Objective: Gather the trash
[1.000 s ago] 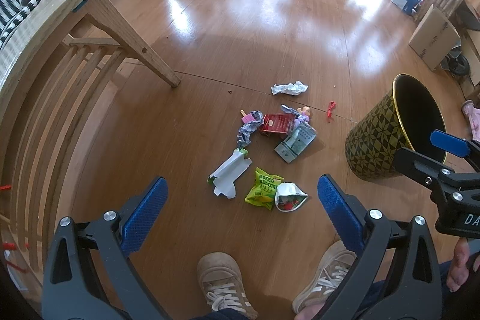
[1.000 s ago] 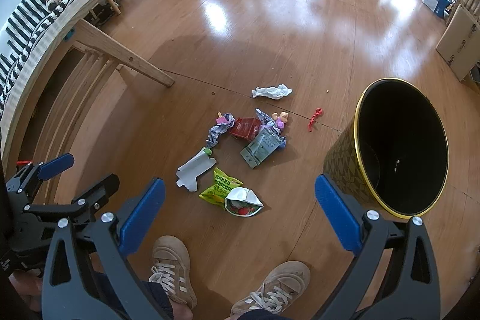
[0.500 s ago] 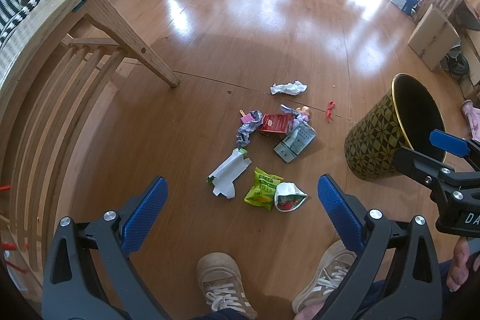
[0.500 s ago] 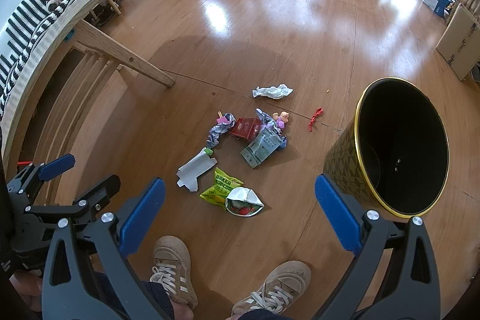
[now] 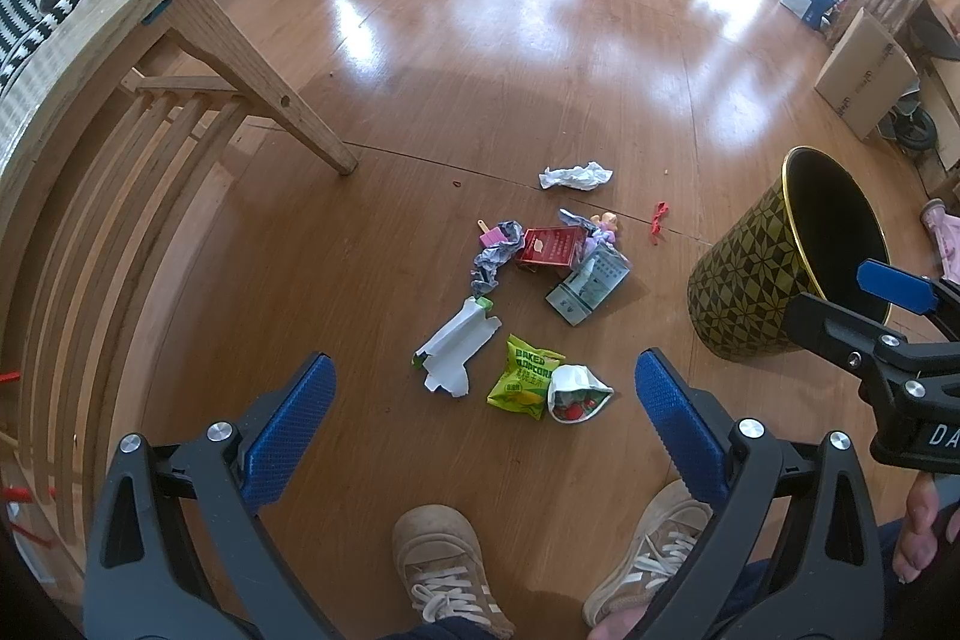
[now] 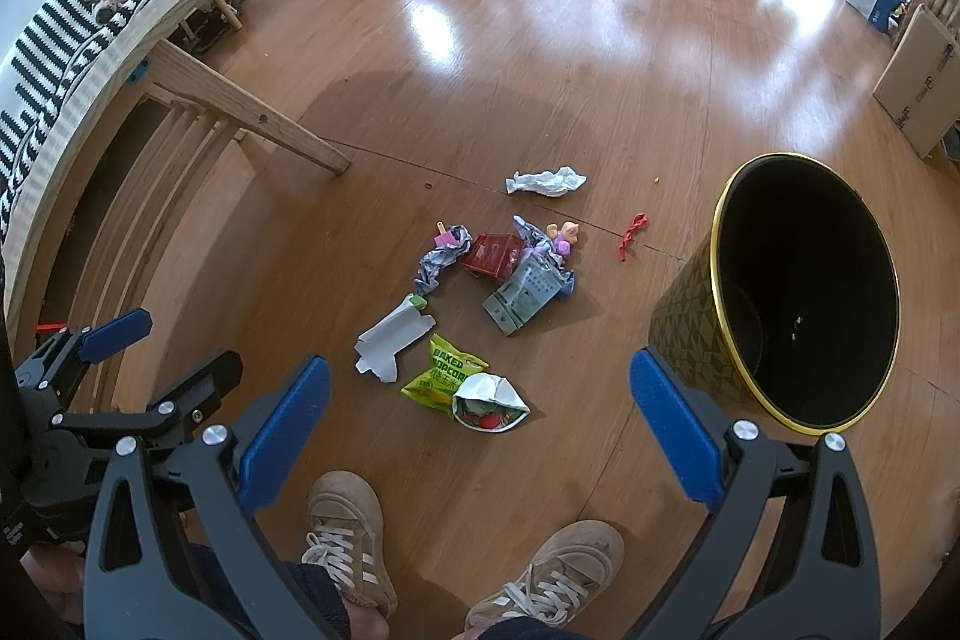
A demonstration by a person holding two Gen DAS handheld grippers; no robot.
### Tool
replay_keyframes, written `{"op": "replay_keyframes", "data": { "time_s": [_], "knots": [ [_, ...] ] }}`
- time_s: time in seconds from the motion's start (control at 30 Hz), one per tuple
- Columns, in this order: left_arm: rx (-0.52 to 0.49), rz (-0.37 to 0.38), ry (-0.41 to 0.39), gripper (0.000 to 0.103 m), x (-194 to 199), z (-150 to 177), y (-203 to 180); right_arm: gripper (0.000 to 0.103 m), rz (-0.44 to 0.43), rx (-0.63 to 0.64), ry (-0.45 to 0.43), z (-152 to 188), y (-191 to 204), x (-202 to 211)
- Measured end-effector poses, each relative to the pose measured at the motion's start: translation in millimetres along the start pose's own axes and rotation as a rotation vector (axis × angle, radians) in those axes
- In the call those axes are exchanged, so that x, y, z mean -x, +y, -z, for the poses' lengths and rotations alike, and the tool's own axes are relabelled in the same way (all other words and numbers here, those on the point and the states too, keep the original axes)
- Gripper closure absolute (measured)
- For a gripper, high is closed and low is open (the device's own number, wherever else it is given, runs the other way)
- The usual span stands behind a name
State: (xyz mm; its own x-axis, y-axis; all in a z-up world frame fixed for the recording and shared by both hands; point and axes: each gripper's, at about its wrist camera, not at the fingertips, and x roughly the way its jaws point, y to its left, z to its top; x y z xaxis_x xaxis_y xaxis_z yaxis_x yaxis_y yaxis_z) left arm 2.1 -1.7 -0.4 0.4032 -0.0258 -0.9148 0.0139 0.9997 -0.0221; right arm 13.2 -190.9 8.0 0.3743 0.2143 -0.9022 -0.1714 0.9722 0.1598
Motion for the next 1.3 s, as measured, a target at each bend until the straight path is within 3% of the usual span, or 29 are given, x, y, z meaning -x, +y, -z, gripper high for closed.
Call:
{"op": "replay_keyframes", "data": {
  "time_s": [0.63,0.8,0.93,1.1,1.3],
  "knots": [
    [0.008,-0.011,0.011,0.006,-7,2,3,0.007,-0.003,-0.006,0.009,3,3,-3],
    [-0.011,-0.050,0.018,0.006,-20,4,5,0.007,0.000,-0.014,0.018,1,0,-15],
    [-0.052,-0.101,0.084,0.006,-57,10,10,0.007,0.003,-0.035,0.066,-3,-7,-45],
    [-0.072,-0.127,0.212,0.006,-142,27,23,0.007,0.010,-0.002,0.169,10,-10,-126],
    [-0.261,-0.156,0.276,0.006,-237,51,22,0.014,-0.006,0.074,0.298,52,-15,-220]
  ]
}}
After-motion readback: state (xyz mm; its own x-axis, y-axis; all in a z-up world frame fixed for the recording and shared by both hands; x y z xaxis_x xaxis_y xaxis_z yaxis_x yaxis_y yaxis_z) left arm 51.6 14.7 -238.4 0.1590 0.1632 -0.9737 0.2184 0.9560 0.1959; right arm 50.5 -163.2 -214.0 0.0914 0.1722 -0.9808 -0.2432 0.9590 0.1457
